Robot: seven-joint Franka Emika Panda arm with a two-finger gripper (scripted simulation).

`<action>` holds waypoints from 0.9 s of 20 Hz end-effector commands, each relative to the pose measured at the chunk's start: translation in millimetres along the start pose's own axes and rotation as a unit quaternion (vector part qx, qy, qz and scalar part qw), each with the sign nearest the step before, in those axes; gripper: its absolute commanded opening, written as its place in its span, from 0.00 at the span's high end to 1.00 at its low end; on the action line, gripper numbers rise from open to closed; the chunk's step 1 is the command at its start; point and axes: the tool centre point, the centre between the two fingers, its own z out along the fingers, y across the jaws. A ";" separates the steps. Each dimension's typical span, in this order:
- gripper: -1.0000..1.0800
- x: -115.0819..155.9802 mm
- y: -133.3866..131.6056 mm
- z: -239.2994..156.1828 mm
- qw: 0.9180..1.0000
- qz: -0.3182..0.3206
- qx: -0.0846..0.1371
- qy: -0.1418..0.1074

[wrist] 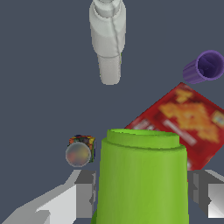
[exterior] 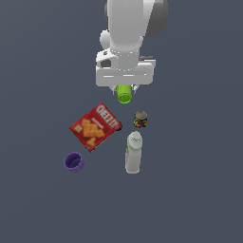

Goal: Pick up a designated object from a clutter of objects.

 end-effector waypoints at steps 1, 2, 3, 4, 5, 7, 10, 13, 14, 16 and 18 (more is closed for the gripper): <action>1.00 -3.5 6.4 -23.8 1.000 0.000 0.000 0.000; 1.00 -4.7 8.8 -32.4 1.000 0.000 0.000 0.000; 1.00 -5.6 11.0 -40.5 1.000 0.000 0.000 0.000; 1.00 -6.6 13.2 -48.2 1.000 0.000 0.000 0.000; 1.00 -7.4 15.2 -55.5 1.000 0.000 0.000 0.000; 1.00 -8.7 18.9 -68.6 1.000 0.000 -0.001 0.000; 1.00 -10.0 23.4 -84.8 1.000 0.000 -0.001 0.000; 1.00 -10.9 26.8 -96.8 1.000 0.000 -0.001 0.000; 1.00 -11.0 27.5 -99.7 1.000 0.000 -0.001 -0.001; 1.00 -11.0 28.8 -104.2 1.000 0.000 -0.001 -0.001; 1.00 -10.7 29.6 -106.7 1.000 0.000 -0.001 -0.001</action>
